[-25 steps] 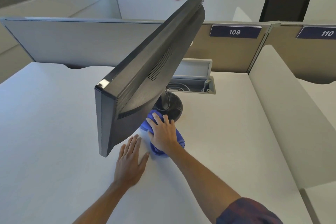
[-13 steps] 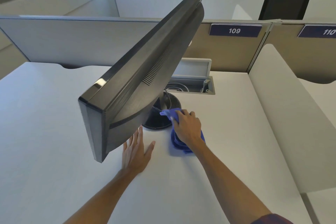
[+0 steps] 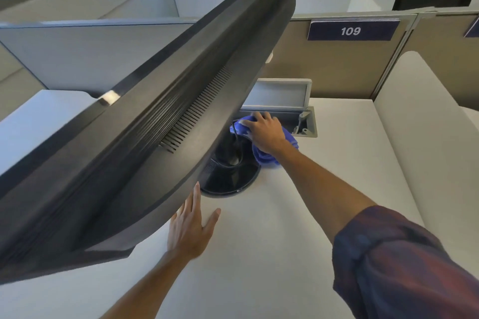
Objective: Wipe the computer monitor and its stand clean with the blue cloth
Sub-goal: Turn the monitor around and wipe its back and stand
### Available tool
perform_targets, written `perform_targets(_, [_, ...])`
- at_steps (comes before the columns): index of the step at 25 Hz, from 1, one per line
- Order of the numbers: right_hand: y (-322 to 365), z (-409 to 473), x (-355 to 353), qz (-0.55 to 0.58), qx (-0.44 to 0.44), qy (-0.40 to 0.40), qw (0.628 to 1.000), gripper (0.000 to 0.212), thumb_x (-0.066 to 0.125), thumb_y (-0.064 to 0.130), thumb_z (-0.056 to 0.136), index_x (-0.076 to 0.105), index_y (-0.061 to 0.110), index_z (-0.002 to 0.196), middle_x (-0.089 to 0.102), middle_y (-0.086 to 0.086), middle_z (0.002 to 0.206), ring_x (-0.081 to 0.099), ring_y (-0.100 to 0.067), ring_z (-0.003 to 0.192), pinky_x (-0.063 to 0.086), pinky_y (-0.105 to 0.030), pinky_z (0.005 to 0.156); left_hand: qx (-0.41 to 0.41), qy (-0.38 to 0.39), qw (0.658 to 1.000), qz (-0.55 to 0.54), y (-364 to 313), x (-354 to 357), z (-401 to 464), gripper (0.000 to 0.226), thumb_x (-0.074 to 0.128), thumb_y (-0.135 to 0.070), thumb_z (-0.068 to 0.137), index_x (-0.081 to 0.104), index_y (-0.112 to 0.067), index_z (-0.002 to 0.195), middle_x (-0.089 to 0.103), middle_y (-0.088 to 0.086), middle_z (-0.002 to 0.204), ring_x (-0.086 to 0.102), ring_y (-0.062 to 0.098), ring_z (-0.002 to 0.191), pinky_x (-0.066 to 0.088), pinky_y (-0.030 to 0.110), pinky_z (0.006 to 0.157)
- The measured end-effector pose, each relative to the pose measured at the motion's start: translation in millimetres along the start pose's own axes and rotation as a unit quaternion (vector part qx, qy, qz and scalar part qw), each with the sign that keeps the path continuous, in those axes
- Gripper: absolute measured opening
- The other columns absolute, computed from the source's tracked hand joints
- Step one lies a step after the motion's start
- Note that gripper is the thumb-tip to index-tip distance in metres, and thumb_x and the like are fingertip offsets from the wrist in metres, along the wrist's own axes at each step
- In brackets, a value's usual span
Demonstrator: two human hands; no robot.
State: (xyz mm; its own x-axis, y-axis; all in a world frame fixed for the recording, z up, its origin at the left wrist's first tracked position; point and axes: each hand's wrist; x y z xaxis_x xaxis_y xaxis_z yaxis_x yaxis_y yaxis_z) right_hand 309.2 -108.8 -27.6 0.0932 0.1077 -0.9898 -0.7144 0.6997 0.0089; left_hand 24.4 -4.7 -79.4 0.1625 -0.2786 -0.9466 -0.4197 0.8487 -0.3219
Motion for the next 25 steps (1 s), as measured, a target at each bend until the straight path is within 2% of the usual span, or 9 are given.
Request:
perform_targets(2, [6, 18, 5, -0.034, -0.076, 0.012, 0.996, 0.035, 0.041, 0.032, 0.100, 0.050, 0.027, 0.134, 0.037, -0.005, 0.147, 0.037, -0.033, 0.127, 0.039, -0.046, 0.095, -0.003, -0.001, 1.000, 0.005, 2, 1, 2, 0.086, 0.014, -0.076, 0.084, -0.007, -0.026, 0.152, -0.012, -0.011, 0.151, 0.016, 0.024, 0.146, 0.001, 0.035, 0.108])
perform_targets(5, [13, 23, 13, -0.085, -0.165, 0.039, 0.982, 0.031, 0.041, 0.026, 0.100, 0.059, 0.014, 0.122, 0.044, -0.005, 0.141, 0.035, -0.034, 0.128, 0.038, -0.047, 0.098, -0.008, -0.001, 1.000, 0.008, 4, 5, 5, 0.088, 0.010, -0.079, 0.082, -0.009, -0.029, 0.152, -0.011, -0.012, 0.152, 0.016, 0.024, 0.146, 0.000, 0.036, 0.108])
perform_targets(7, [13, 16, 14, -0.087, -0.193, 0.035, 0.977, 0.030, 0.042, 0.022, 0.099, 0.060, 0.015, 0.122, 0.046, -0.005, 0.138, 0.035, -0.035, 0.129, 0.038, -0.047, 0.100, -0.003, -0.001, 1.000, 0.013, 6, 5, 6, 0.087, 0.012, -0.078, 0.083, -0.011, -0.029, 0.151, -0.011, -0.012, 0.153, 0.014, 0.023, 0.147, 0.000, 0.034, 0.109])
perform_targets(10, [12, -5, 10, -0.073, -0.239, 0.022, 0.968, 0.034, 0.044, 0.019, 0.097, 0.060, 0.024, 0.127, 0.048, -0.003, 0.134, 0.040, -0.035, 0.122, 0.041, -0.045, 0.093, 0.000, -0.003, 1.000, 0.019, 8, 6, 5, 0.085, 0.013, -0.076, 0.085, -0.009, -0.028, 0.152, -0.010, -0.011, 0.154, 0.015, 0.022, 0.147, 0.001, 0.033, 0.109])
perform_targets(13, [9, -27, 11, -0.055, -0.222, 0.030, 0.973, 0.039, 0.047, 0.017, 0.096, 0.054, 0.032, 0.132, 0.047, -0.003, 0.133, 0.041, -0.034, 0.119, 0.043, -0.044, 0.092, -0.003, 0.000, 1.000, 0.015, 8, 5, 5, 0.087, 0.010, -0.078, 0.083, -0.009, -0.028, 0.152, -0.011, -0.011, 0.154, 0.013, 0.022, 0.147, 0.000, 0.034, 0.109])
perform_targets(16, [8, -47, 8, -0.043, -0.190, 0.040, 0.980, 0.043, 0.050, 0.015, 0.095, 0.048, 0.030, 0.135, 0.044, -0.008, 0.133, 0.041, -0.032, 0.117, 0.044, -0.041, 0.091, -0.001, -0.002, 1.000, 0.009, 5, 4, 4, 0.089, 0.010, -0.078, 0.081, -0.008, -0.027, 0.152, -0.010, -0.011, 0.152, 0.014, 0.023, 0.147, 0.001, 0.035, 0.108])
perform_targets(21, [-15, -49, -11, -0.031, -0.250, 0.055, 0.966, 0.039, 0.057, 0.020, 0.091, 0.055, 0.029, 0.129, 0.050, -0.003, 0.128, 0.045, -0.025, 0.110, 0.049, -0.037, 0.082, -0.002, -0.005, 1.000, 0.004, 1, 2, 4, 0.086, 0.018, -0.074, 0.085, -0.004, -0.025, 0.153, -0.008, -0.012, 0.150, 0.018, 0.025, 0.146, 0.005, 0.037, 0.109])
perform_targets(24, [-16, -25, -14, -0.011, -0.137, 0.005, 0.991, 0.042, 0.052, 0.023, 0.094, 0.049, 0.030, 0.136, 0.047, -0.007, 0.135, 0.045, -0.032, 0.116, 0.048, -0.043, 0.087, -0.003, 0.001, 1.000, 0.001, 2, 2, 5, 0.086, 0.020, -0.072, 0.085, -0.005, -0.026, 0.152, -0.009, -0.011, 0.150, 0.017, 0.025, 0.146, 0.003, 0.036, 0.107])
perform_targets(25, [-10, -17, -13, -0.011, -0.117, 0.013, 0.993, 0.044, 0.049, 0.022, 0.095, 0.046, 0.030, 0.138, 0.044, -0.008, 0.138, 0.044, -0.033, 0.118, 0.047, -0.044, 0.089, -0.002, -0.002, 1.000, 0.000, 2, 3, 4, 0.085, 0.020, -0.072, 0.085, -0.005, -0.026, 0.152, -0.008, -0.011, 0.151, 0.016, 0.025, 0.146, 0.003, 0.035, 0.107])
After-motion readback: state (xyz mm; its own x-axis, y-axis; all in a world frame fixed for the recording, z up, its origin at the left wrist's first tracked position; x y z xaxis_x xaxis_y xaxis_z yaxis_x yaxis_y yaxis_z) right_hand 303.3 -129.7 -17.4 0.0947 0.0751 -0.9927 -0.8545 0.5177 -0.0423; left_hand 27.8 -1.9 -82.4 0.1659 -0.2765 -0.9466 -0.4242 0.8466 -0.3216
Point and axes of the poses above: each hand's wrist, its own z-axis towards the middle knuckle, its own x-axis out of the palm, y = z × x
